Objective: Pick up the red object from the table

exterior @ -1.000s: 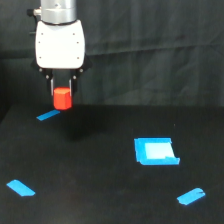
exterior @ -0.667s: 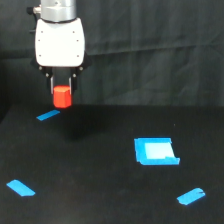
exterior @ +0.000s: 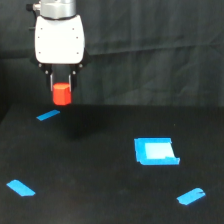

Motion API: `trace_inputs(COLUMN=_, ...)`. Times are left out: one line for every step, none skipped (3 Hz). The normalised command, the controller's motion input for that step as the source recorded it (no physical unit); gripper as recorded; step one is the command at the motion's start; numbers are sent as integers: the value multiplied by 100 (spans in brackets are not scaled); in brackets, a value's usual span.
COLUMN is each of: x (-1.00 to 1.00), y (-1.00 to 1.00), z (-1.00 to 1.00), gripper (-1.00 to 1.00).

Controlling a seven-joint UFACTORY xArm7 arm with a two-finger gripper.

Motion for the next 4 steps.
trace_inputs(x=-1, y=0, z=19, gripper=-99)
trace_inputs(x=-1, y=0, z=16, gripper=-99)
trace_inputs(x=-1, y=0, z=14, gripper=-98)
trace_inputs(x=-1, y=0, z=13, gripper=-98)
